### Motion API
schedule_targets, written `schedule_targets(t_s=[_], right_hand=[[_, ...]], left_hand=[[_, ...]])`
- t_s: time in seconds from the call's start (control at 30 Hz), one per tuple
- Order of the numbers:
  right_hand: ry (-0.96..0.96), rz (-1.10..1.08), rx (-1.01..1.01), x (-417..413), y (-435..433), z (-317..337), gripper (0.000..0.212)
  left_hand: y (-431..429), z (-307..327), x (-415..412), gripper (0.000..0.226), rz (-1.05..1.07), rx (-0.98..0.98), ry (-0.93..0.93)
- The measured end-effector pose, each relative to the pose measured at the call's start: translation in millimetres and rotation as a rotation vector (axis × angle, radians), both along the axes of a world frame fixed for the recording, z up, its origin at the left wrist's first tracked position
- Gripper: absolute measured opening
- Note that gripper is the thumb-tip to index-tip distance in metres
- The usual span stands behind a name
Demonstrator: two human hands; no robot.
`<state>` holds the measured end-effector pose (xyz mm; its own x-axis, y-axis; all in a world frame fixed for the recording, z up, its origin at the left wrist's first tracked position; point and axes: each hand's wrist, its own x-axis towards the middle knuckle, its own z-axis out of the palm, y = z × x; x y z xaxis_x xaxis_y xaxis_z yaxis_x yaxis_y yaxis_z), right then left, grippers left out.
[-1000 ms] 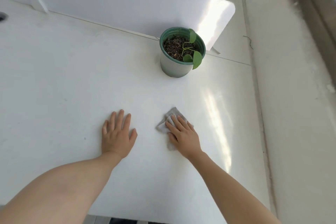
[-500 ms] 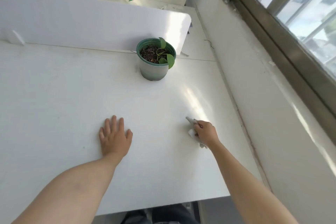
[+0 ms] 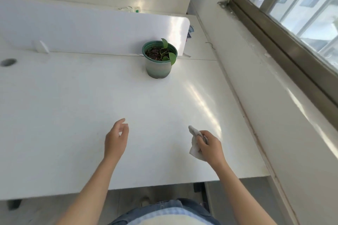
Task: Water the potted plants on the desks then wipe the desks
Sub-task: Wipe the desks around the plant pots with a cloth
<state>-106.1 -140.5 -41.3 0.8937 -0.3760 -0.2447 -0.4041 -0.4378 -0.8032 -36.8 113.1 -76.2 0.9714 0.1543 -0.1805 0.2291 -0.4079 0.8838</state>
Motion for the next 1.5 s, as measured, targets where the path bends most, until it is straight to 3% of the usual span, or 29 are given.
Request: schedule_targets(t_s=[0.17,0.43,0.8,0.9,1.1,1.37,1.5], right_hand=[[-0.099,0.083,0.017,-21.7,9.1,1.5,0.015],[-0.170,0.458,-0.156,-40.0,15.9,-25.3,0.022],[-0.067,0.824,-0.116,-85.9,79.3,-53.0,0.025],[-0.045,0.953,-0.124,-99.0,108.1,-51.7,0.025],[-0.056,1.033,-0.169,-99.5,176.7,-47.2,0.027],[-0.124,1.046,-0.134,-100.3,332.6,-38.5,0.026],[-0.095,1.138,-0.190,-108.9,387.2,-42.9,0.025]], left_hand=[[-7.6,20.2,-71.7,0.021,0.110,-0.096,-0.026],[-19.6,11.8,-137.1,0.016,0.252,-0.119,0.056],[9.5,-4.3,-278.6,0.030,0.549,0.016,0.232],[21.9,-8.3,-311.1,0.026,0.708,-0.061,0.242],[87.3,-9.9,-315.3,0.015,0.834,-0.140,0.171],[246.4,12.7,-317.6,0.016,0.908,-0.090,0.018],[291.4,0.1,-333.5,0.015,0.970,-0.139,0.065]])
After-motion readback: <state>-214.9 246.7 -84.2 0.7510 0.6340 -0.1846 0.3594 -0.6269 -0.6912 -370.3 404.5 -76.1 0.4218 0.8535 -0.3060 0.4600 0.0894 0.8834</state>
